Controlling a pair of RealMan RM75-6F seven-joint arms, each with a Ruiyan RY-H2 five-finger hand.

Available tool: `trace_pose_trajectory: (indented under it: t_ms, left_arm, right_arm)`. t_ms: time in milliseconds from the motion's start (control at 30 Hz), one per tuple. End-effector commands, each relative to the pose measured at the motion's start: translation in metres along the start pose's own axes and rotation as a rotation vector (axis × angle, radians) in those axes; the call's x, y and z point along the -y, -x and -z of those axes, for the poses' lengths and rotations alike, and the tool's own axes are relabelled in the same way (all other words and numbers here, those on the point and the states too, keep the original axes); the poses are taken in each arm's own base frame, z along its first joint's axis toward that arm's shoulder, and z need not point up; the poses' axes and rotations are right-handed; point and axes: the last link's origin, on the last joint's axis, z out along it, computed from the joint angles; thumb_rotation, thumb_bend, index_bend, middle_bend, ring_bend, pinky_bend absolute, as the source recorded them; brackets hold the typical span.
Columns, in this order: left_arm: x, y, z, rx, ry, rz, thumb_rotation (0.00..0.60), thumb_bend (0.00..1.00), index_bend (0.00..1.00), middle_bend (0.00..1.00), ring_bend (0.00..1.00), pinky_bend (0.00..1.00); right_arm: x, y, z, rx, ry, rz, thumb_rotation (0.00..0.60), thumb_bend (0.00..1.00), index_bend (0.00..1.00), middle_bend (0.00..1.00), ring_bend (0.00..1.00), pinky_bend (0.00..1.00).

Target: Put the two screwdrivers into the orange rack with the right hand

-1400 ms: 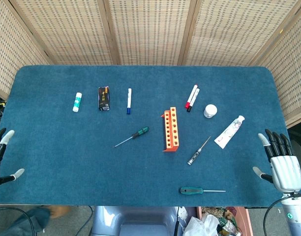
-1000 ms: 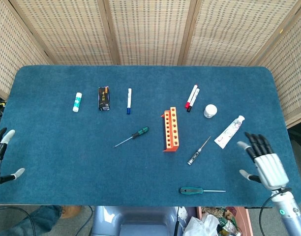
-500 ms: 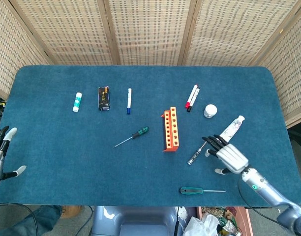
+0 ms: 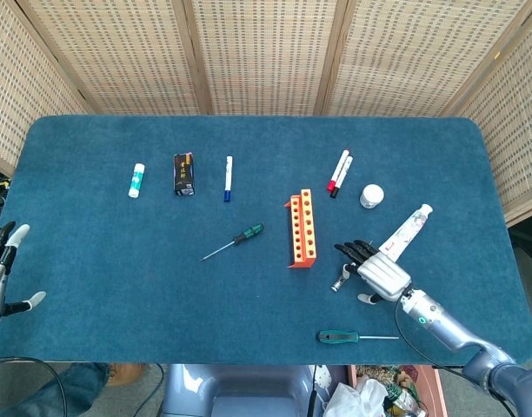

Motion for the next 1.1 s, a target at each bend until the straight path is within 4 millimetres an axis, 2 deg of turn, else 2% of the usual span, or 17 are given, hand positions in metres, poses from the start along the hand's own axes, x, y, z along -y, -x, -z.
trace_pose_trajectory:
  t_ms: [33, 300, 667, 1100]
  left_arm:
    - [0.000, 0.000, 0.000, -0.001, -0.002, 0.001, 0.600, 0.00, 0.00, 0.00, 0.00, 0.00]
    - [0.000, 0.000, 0.000, 0.001, 0.000, 0.003, 0.600, 0.00, 0.00, 0.00, 0.00, 0.00]
    - [0.001, -0.001, -0.001, -0.002, -0.005, 0.006, 0.600, 0.00, 0.00, 0.00, 0.00, 0.00]
    - [0.002, -0.001, -0.001, -0.001, -0.003, 0.012, 0.600, 0.00, 0.00, 0.00, 0.00, 0.00]
  right_arm:
    - [0.001, 0.000, -0.004, 0.000, -0.004, 0.005, 0.600, 0.19, 0.41, 0.00, 0.00, 0.07]
    - [0.002, -0.002, -0.016, 0.000, 0.002, -0.005, 0.600, 0.25, 0.41, 0.00, 0.00, 0.08]
    - [0.010, -0.001, -0.029, 0.034, -0.008, 0.007, 0.600, 0.26, 0.42, 0.00, 0.00, 0.09]
    - [0.012, 0.002, -0.034, 0.047, 0.007, 0.019, 0.600, 0.27, 0.49, 0.02, 0.00, 0.10]
